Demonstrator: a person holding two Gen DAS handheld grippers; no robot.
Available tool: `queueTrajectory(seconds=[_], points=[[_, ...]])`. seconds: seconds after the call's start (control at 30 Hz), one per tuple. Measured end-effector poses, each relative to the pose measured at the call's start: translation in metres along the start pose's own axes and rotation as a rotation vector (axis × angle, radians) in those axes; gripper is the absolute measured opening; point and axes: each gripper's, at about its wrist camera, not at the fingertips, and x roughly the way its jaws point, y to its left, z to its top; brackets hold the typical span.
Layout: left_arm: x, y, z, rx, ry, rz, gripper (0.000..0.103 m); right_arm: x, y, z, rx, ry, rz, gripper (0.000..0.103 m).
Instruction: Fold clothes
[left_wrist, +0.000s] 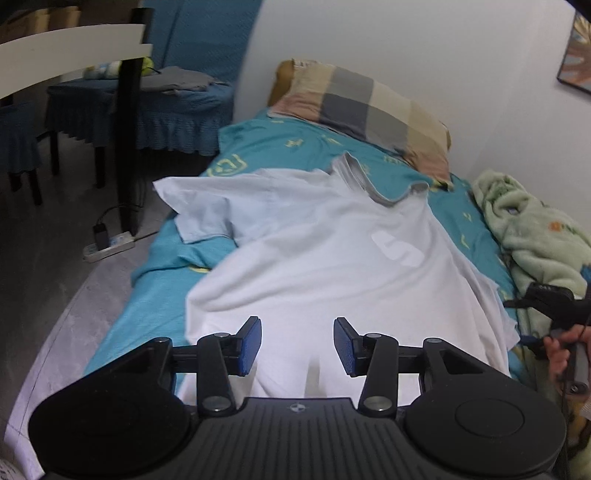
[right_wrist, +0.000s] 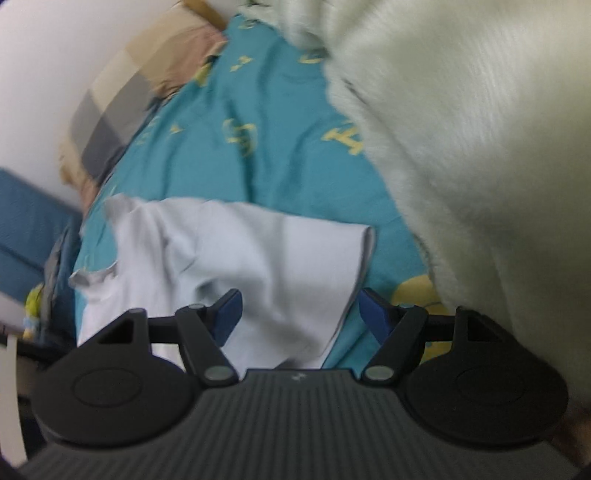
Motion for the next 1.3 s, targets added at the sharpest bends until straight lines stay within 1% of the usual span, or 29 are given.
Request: queueTrajectory(seconds=[0.07,0.1,0.13,0.17,0.2,0.27,0.3,0.4,0.5,0.63,0.7,0.77,0.83,0.9,1.07,1.13,1.3], points=[[0.013,0.0,-0.003,-0.001,0.019,-0.012,0.046,0.012,-0.007,-0.003,0.032,-0.024,0.01,0.072],[0.018,0.0,-0.003,-0.004,0.026,-0.019,0.046,0.016,-0.008,-0.004,0.029,-0.056,0.008,0.071],[0.024,0.002,-0.005,-0.008,0.029,-0.027,0.046,0.021,-0.008,-0.005,0.018,-0.084,0.002,0.067],[0.028,0.005,-0.005,-0.013,0.031,-0.037,0.046,0.025,-0.006,-0.004,-0.002,-0.107,-0.007,0.059],[0.031,0.006,-0.006,-0.014,0.033,-0.047,0.046,0.029,-0.005,-0.003,-0.023,-0.128,-0.024,0.053],[0.035,0.01,-0.008,-0.014,0.03,-0.055,0.046,0.032,0.002,0.0,-0.08,-0.164,-0.05,0.022],[0.037,0.011,-0.007,-0.011,0.028,-0.058,0.046,0.032,0.007,0.002,-0.11,-0.183,-0.055,0.012],[0.041,0.011,-0.004,-0.005,0.014,-0.066,0.045,0.018,0.026,0.01,-0.182,-0.285,-0.068,0.008],[0.039,0.007,0.0,0.011,-0.01,-0.069,0.045,-0.005,0.045,0.03,-0.238,-0.373,-0.067,0.007],[0.034,0.005,0.001,0.021,-0.03,-0.068,0.045,-0.024,0.067,0.065,-0.345,-0.438,-0.16,0.007],[0.034,0.006,0.003,0.02,-0.035,-0.069,0.045,-0.026,0.072,0.081,-0.398,-0.443,-0.235,0.007],[0.036,0.006,0.006,0.016,-0.037,-0.065,0.045,-0.023,0.073,0.092,-0.423,-0.41,-0.278,0.007],[0.039,0.005,0.009,0.026,-0.044,-0.054,0.045,-0.019,0.073,0.099,-0.412,-0.369,-0.282,0.007],[0.041,0.005,0.011,0.036,-0.048,-0.037,0.045,-0.018,0.078,0.099,-0.381,-0.345,-0.242,0.007],[0.047,0.015,0.012,-0.006,-0.031,-0.041,0.045,-0.02,0.123,0.068,-0.333,-0.275,-0.105,0.008],[0.046,0.019,0.013,-0.021,-0.035,-0.043,0.045,-0.018,0.149,0.045,-0.359,-0.251,-0.057,0.008],[0.04,0.027,0.015,-0.057,-0.059,-0.05,0.045,0.009,0.212,-0.019,-0.433,-0.172,0.007,0.008]])
